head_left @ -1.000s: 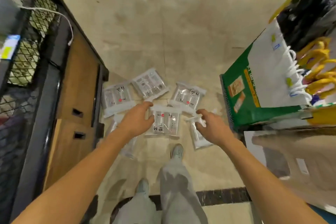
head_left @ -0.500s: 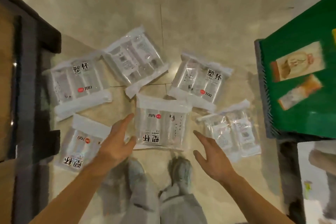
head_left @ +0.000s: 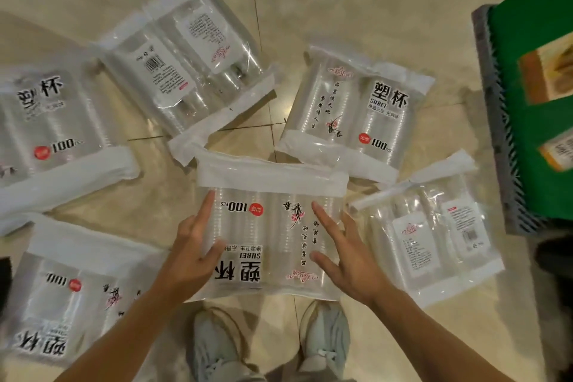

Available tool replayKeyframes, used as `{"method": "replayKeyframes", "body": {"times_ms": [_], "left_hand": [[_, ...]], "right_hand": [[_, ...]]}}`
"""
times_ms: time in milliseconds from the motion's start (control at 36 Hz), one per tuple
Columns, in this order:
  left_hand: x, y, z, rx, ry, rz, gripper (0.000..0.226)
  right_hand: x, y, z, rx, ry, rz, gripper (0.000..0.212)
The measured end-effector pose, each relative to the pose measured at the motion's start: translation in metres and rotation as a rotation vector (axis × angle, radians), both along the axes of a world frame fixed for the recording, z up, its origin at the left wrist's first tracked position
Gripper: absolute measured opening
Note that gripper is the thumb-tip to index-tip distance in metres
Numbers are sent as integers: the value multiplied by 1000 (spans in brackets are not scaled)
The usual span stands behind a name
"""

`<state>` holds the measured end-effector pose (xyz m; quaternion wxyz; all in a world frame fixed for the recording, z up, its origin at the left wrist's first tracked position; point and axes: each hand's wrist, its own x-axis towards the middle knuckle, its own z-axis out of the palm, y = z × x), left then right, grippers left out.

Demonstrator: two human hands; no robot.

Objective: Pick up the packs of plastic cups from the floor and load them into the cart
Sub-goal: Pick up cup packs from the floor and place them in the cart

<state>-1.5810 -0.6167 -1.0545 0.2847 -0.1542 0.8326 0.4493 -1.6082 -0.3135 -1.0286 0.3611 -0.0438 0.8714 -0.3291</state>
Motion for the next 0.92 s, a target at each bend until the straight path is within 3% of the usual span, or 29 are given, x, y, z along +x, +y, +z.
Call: {"method": "replayKeyframes", "body": {"times_ms": [222,444,667,778,917], "left_hand": [[-29,-10,227,108,87,106,74],[-93,-48,533,34,321,141,68],[-111,-82,812,-88,573,142,67],[-96,-101,902,-125,614,169,65],[-80,-131,964,-99,648,224,57]], "right_hand": [[-45,-14,211,-68,63,-95,67],[-128,-45,506,-101,286,-64,65],[-158,-80,781,-319,519,-66,61],[-160,-101,863,-406,533,-73,59],[-163,-130,927,-448,531,-32,60]]}}
